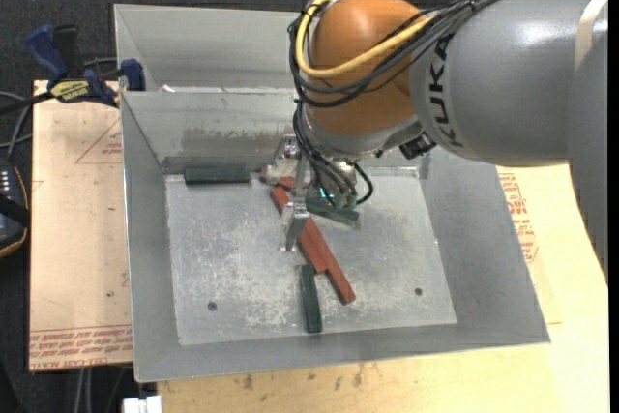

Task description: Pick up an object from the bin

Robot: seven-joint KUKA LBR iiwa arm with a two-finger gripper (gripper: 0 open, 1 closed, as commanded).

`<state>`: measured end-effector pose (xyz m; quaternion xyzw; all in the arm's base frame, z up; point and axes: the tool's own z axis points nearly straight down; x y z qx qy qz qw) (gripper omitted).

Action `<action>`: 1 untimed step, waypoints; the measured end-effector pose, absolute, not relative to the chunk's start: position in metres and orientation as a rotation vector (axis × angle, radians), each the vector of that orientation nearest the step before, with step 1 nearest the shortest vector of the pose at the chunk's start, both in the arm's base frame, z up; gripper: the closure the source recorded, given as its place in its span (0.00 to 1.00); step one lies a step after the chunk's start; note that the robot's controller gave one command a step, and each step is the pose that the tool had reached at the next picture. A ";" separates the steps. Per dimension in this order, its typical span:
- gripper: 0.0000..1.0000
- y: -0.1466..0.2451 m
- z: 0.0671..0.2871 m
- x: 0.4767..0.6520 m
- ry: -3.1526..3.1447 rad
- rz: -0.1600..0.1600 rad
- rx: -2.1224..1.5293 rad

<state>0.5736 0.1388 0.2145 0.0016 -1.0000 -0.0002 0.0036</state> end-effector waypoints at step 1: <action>0.00 0.138 0.219 0.575 -3.142 -0.002 0.000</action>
Offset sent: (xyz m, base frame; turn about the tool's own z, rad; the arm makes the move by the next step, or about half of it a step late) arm 0.0156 -0.0804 -0.1445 -0.0737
